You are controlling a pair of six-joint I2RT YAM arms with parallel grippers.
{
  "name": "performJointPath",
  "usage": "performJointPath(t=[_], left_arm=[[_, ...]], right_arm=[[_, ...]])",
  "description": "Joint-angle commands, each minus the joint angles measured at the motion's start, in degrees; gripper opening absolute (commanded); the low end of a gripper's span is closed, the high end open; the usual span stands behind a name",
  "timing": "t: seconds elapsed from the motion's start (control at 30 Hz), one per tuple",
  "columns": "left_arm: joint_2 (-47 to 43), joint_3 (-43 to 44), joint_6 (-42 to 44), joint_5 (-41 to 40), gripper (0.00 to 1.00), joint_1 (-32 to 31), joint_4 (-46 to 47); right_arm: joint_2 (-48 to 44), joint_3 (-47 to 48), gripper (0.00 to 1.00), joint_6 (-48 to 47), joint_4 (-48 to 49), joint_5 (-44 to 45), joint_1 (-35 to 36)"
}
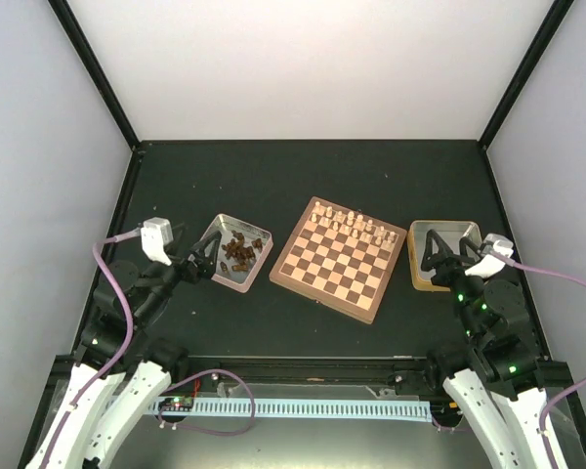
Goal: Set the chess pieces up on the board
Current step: Pick up the chess piece from the storage box.
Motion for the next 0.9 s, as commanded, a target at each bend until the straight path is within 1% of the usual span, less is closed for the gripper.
performJointPath(t=[0.0, 0.07, 0.1, 0.23, 0.47, 0.57, 0.7, 0.8, 0.83, 0.87], left_arm=[[-0.5, 1.2, 1.0, 1.8, 0.99, -0.2, -0.6], [0.1, 1.3, 0.8, 1.8, 0.99, -0.2, -0.9], [0.5, 1.2, 0.6, 1.7, 0.99, -0.2, -1.0], [1.8, -0.3, -0.5, 0.3, 0.99, -0.2, -1.4], [4.0, -6.0, -2.8, -0.1, 0.99, -0.2, 1.5], [7.7, -7.1, -4.2, -1.7, 0.99, -0.2, 1.4], [14.5, -6.2, -5.6, -7.0, 0.99, -0.2, -1.2], [19.3, -5.4, -6.9, -9.0, 0.99, -0.1, -2.1], [21.2, -5.0, -7.5, -9.4, 0.98, 0.0, -2.4], [23.0, -4.6, -8.3, -9.8, 0.94, 0.0, -2.8]], right_arm=[[-0.7, 0.9, 0.94, 0.3, -0.9, -0.5, 0.3], [-0.8, 1.1, 0.99, 0.4, -0.8, -1.8, 0.3], [-0.7, 1.0, 1.0, 0.3, -0.6, -2.5, 0.3], [-0.2, 0.8, 1.0, -0.6, 1.0, -5.0, 0.3], [1.9, -0.4, 1.0, 0.3, 4.2, -8.1, 0.3], [4.3, -1.2, 1.0, 1.4, 5.3, -8.4, 0.3], [8.9, -1.9, 1.0, 3.2, 6.5, -10.0, 0.3], [13.3, -1.8, 0.94, 4.9, 6.2, -10.3, 0.3], [14.5, -1.6, 0.92, 5.1, 5.8, -10.3, 0.3], [15.6, -1.4, 0.9, 5.3, 5.4, -10.5, 0.3]])
